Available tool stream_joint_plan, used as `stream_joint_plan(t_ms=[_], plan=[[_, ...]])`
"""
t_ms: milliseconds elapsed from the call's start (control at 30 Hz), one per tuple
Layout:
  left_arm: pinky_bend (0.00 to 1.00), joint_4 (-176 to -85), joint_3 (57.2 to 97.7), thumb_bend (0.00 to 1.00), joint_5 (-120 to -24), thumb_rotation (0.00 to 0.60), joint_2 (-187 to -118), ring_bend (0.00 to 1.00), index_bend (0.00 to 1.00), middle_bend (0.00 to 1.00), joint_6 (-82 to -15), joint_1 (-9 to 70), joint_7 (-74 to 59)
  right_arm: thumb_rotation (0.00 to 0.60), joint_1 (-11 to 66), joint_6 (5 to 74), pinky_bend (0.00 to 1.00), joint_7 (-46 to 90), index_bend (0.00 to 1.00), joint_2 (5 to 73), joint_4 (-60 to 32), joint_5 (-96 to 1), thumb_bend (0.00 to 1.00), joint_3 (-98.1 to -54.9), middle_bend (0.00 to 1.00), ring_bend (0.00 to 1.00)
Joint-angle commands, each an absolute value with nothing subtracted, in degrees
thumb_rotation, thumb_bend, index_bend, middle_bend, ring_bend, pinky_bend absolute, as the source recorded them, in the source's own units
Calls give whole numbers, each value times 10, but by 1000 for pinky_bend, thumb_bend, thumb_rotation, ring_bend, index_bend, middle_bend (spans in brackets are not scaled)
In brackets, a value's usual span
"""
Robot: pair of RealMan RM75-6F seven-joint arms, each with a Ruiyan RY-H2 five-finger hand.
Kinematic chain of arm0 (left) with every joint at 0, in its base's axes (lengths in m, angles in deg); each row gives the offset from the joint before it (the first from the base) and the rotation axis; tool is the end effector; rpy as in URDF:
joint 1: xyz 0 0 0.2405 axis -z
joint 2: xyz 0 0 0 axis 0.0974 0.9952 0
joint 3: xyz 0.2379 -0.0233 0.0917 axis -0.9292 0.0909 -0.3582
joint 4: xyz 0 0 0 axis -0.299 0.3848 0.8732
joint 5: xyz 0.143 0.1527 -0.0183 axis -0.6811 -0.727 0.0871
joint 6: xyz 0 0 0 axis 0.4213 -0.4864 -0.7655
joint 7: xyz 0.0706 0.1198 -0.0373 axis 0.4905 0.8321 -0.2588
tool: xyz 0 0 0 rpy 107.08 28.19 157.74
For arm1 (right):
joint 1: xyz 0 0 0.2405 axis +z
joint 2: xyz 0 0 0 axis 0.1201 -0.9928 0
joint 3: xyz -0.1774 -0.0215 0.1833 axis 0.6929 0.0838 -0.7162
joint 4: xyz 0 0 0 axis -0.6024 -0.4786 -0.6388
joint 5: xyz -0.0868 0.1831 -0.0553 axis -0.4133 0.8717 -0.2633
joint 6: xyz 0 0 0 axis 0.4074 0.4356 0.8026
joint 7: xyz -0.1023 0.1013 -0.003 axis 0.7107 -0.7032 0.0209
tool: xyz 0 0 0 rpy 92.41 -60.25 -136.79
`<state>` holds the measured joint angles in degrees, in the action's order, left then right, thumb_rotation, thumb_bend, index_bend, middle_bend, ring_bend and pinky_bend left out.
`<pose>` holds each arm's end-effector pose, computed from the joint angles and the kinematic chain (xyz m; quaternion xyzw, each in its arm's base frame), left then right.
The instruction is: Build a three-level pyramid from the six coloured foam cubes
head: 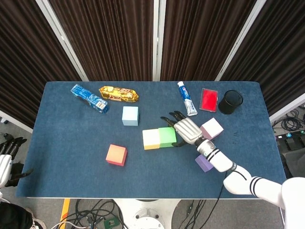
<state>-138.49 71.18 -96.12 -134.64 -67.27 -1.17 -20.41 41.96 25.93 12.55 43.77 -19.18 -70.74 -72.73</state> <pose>-0.3541 0.1776 0.1681 -0.5800 -0.4178 -0.3825 0.5855 -0.1433 -0.3785 -0.0125 0.7886 -0.3432 0.4050 0.3103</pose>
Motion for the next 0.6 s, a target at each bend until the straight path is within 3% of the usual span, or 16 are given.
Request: stream_joint_plan(t_ms=[33, 600], plan=[[128, -1384, 711, 0, -962, 600, -1346, 53, 148, 119, -673, -12, -205, 600, 421, 260, 0, 126, 0, 442, -192, -706, 298, -727, 426, 35], [128, -1372, 709, 0, -965, 600, -1350, 53, 148, 119, -671, -11, -220, 600, 413, 266, 0, 158, 0, 442, -182, -688, 296, -730, 429, 34]])
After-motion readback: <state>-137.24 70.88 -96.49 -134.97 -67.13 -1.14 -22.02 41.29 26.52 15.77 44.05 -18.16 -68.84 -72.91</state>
